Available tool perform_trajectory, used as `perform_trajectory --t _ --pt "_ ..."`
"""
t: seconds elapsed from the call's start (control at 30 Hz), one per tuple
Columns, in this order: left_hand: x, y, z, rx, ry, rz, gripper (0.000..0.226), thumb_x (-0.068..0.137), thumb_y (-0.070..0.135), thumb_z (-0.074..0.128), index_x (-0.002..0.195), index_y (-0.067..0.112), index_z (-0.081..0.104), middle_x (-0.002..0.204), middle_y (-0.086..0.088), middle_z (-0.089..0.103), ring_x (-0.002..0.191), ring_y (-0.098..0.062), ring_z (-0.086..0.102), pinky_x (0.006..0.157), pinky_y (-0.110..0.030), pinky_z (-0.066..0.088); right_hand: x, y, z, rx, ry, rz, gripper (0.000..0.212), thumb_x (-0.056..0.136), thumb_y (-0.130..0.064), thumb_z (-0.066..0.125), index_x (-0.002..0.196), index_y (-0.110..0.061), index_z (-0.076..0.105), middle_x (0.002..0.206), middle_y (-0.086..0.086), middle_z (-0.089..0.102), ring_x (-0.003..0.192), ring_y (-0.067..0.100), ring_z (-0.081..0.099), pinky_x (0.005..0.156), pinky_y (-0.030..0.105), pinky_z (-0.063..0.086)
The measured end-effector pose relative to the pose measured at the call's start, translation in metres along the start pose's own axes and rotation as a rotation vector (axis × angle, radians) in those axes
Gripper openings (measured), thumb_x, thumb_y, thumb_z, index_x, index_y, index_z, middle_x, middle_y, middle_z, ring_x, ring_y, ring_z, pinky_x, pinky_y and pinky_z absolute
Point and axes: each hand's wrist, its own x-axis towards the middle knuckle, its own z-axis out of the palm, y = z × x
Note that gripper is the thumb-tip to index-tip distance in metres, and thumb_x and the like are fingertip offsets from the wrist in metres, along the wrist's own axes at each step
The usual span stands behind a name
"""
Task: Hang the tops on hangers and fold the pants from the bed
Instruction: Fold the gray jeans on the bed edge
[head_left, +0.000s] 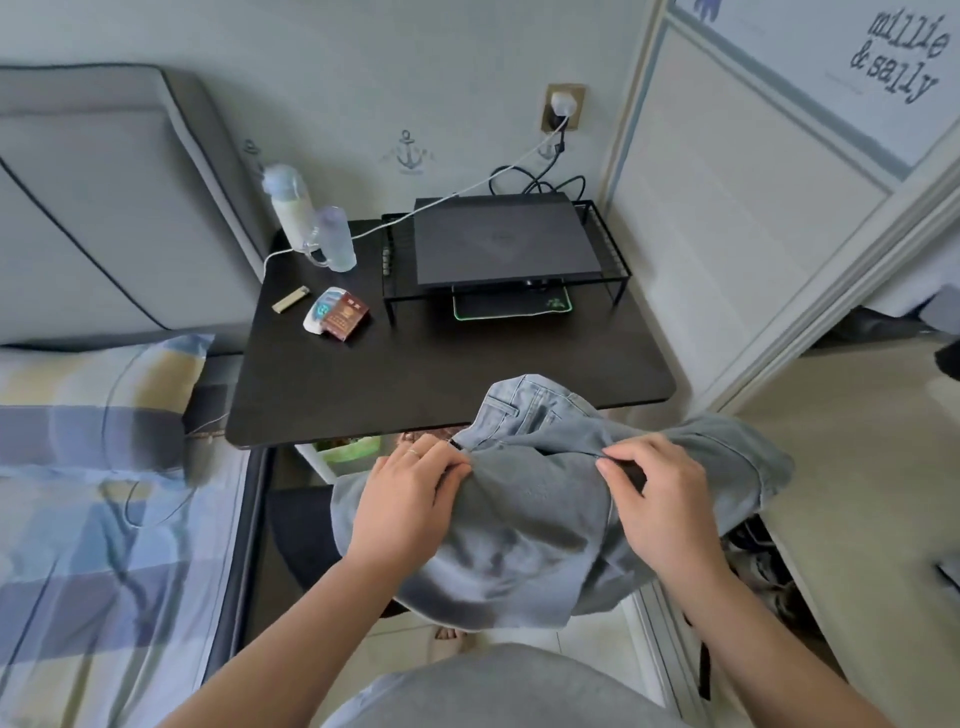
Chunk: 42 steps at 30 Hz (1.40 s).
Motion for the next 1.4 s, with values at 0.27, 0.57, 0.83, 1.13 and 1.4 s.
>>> perform_trajectory --t 0.27,0.57,0.83,1.13,1.4 --pt "0.006 -0.004 -0.005 -0.017 -0.200 0.152 0.039 0.090 0.057 0.052 0.114 0.035 0.072 0.108 0.007 0.058 0.098 -0.021 0.057 0.086 -0.040 0.048 -0.006 -0.022 0.005 0.046 0.079 0.134 0.021 0.079 0.000 0.081 0.093 -0.005 0.066 0.090 0.006 0.061 0.079 0.022 0.059 0.074 0.037 0.052" --pt "-0.001 0.015 0.005 0.006 -0.087 0.120 0.010 0.096 0.030 0.064 0.090 0.023 0.067 0.100 0.007 0.057 0.088 -0.021 0.048 0.084 -0.043 0.045 -0.020 -0.012 -0.003 0.000 -0.060 0.291 0.021 0.098 -0.025 0.063 0.093 -0.005 0.059 0.084 0.006 0.062 0.080 0.026 0.057 0.071 0.037 0.045" --pt "-0.003 0.036 -0.016 0.016 -0.018 0.071 0.009 0.099 0.020 0.059 0.091 0.019 0.064 0.104 0.009 0.058 0.096 -0.021 0.049 0.086 -0.041 0.042 -0.007 -0.015 -0.031 0.165 -0.074 0.293 0.019 0.101 -0.022 0.057 0.086 -0.011 0.054 0.072 -0.010 0.054 0.069 0.011 0.049 0.062 0.028 0.025" --pt "-0.011 0.056 -0.092 -0.150 0.344 -0.091 0.015 0.102 0.016 0.050 0.090 0.024 0.048 0.083 0.018 0.053 0.083 -0.017 0.051 0.075 -0.035 0.039 0.035 -0.081 -0.088 0.358 -0.023 0.030 0.022 0.100 -0.024 0.058 0.078 -0.022 0.058 0.068 -0.011 0.060 0.065 -0.004 0.053 0.063 0.009 0.038" --pt "-0.026 0.064 -0.208 -0.138 0.723 -0.047 0.015 0.104 0.016 0.047 0.093 0.025 0.042 0.073 0.016 0.052 0.072 0.002 0.053 0.058 -0.014 0.036 0.060 -0.213 -0.107 0.759 -0.137 -0.166 0.026 0.096 -0.034 0.061 0.081 -0.014 0.064 0.067 -0.002 0.051 0.064 0.011 0.045 0.061 0.028 0.039"
